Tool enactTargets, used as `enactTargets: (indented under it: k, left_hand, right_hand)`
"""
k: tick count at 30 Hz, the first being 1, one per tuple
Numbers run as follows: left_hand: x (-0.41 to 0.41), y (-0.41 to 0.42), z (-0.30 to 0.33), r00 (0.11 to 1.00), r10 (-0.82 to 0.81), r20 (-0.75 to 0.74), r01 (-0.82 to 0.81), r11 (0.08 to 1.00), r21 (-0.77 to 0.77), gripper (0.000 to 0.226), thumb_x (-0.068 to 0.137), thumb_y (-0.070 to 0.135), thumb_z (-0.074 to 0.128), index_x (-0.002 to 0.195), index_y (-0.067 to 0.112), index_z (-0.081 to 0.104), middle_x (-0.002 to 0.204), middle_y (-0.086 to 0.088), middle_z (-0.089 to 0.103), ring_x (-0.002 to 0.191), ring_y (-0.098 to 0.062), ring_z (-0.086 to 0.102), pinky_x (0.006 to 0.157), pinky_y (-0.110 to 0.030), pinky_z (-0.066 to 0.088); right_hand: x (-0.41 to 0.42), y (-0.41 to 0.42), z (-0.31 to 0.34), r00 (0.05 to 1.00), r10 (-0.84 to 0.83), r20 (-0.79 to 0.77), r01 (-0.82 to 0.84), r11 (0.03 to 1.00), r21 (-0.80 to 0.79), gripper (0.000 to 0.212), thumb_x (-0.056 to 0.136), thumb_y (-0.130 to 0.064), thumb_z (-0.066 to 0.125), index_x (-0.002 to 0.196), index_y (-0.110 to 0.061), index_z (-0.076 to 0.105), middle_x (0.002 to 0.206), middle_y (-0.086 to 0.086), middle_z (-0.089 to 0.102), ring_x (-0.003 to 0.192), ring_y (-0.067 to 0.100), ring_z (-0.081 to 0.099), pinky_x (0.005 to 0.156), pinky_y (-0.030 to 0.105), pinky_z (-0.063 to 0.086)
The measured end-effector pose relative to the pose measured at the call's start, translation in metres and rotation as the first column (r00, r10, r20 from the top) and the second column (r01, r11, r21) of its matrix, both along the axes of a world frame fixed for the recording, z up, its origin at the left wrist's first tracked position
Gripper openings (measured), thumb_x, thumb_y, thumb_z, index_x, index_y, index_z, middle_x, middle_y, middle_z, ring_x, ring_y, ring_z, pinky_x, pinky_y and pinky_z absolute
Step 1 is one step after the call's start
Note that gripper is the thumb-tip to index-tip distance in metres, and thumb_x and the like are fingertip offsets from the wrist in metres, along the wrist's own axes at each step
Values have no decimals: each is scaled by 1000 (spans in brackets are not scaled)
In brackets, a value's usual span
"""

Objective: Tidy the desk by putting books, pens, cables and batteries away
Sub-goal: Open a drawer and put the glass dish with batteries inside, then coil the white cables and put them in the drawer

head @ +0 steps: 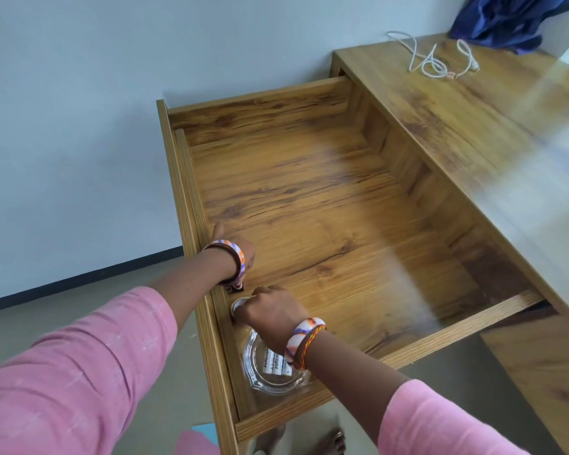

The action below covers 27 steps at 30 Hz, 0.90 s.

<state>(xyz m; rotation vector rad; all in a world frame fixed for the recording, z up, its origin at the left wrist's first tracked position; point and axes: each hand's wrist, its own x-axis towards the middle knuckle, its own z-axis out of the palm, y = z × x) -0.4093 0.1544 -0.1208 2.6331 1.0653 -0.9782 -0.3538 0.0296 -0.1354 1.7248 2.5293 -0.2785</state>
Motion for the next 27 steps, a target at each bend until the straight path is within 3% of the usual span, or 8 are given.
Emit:
enactTargets:
  k: [4, 8, 11, 13, 15, 20, 24, 27]
  left_hand:
    - [0, 0, 0, 997, -44, -56, 45, 999, 22, 10, 86, 11, 51, 85, 16, 60, 90, -3, 61, 106, -19, 55, 114, -54, 1]
    - [0, 2, -3, 988, -122, -95, 122, 992, -10, 7, 85, 18, 57, 79, 19, 56, 87, 3, 60, 102, -16, 57, 113, -56, 4]
    - [1, 8, 3, 994, -74, 79, 78, 996, -50, 19, 84, 22, 62, 66, 22, 56, 81, 6, 60, 93, -14, 58, 109, -47, 16]
    - [8, 16, 13, 970, -45, 238, 57, 997, -43, 8, 84, 25, 64, 78, 20, 66, 84, 4, 65, 92, -15, 61, 99, -37, 34]
    - [22, 21, 28, 933, -23, 359, 45, 998, -52, 12, 84, 25, 64, 88, 15, 70, 89, -1, 69, 90, -17, 63, 79, -28, 47]
    - [88, 2, 75, 780, -137, 611, 184, 983, -15, 18, 86, 26, 61, 94, 14, 71, 95, -2, 69, 90, -17, 61, 65, -20, 35]
    - [156, -37, 104, 639, -235, 732, 329, 944, 15, 17, 86, 28, 60, 93, 17, 72, 93, 1, 70, 91, -15, 62, 70, -22, 41]
    - [207, -70, 123, 567, -260, 782, 409, 912, 6, 18, 85, 27, 61, 95, 15, 71, 93, 1, 69, 91, -14, 61, 73, -22, 42]
  right_hand:
    - [-8, -1, 4, 1000, -4, 19, 5, 998, -61, 29, 83, 3, 48, 107, -7, 62, 98, 15, 64, 93, 34, 58, 71, 34, 42]
    - [1, -5, 11, 993, -89, -74, 77, 985, -154, 41, 83, 5, 47, 118, -12, 58, 102, 17, 63, 94, 37, 60, 66, 33, 38]
    - [18, -9, 25, 967, -206, -151, 181, 969, -165, 51, 82, 6, 43, 124, -22, 56, 110, 16, 65, 98, 37, 60, 71, 36, 43]
    - [38, -14, 38, 943, -295, -152, 278, 953, -120, 54, 83, 5, 40, 124, -25, 57, 115, 12, 64, 99, 35, 61, 71, 37, 44]
    - [63, -20, 55, 917, -373, -141, 367, 928, -71, 57, 82, 6, 37, 122, -27, 58, 118, 8, 63, 101, 34, 60, 71, 36, 45]
    - [130, -53, 97, 844, -534, -57, 536, 843, 46, 58, 81, 7, 37, 121, -30, 58, 112, 4, 63, 99, 30, 58, 75, 34, 46]
    - [181, -93, 121, 786, -618, -29, 617, 781, 92, 47, 84, -2, 43, 117, -31, 61, 112, 0, 65, 104, 26, 59, 81, 35, 49]
    - [220, -133, 134, 701, -713, -17, 707, 693, 142, 36, 86, -21, 44, 115, -32, 62, 112, -2, 66, 104, 23, 59, 79, 29, 43]
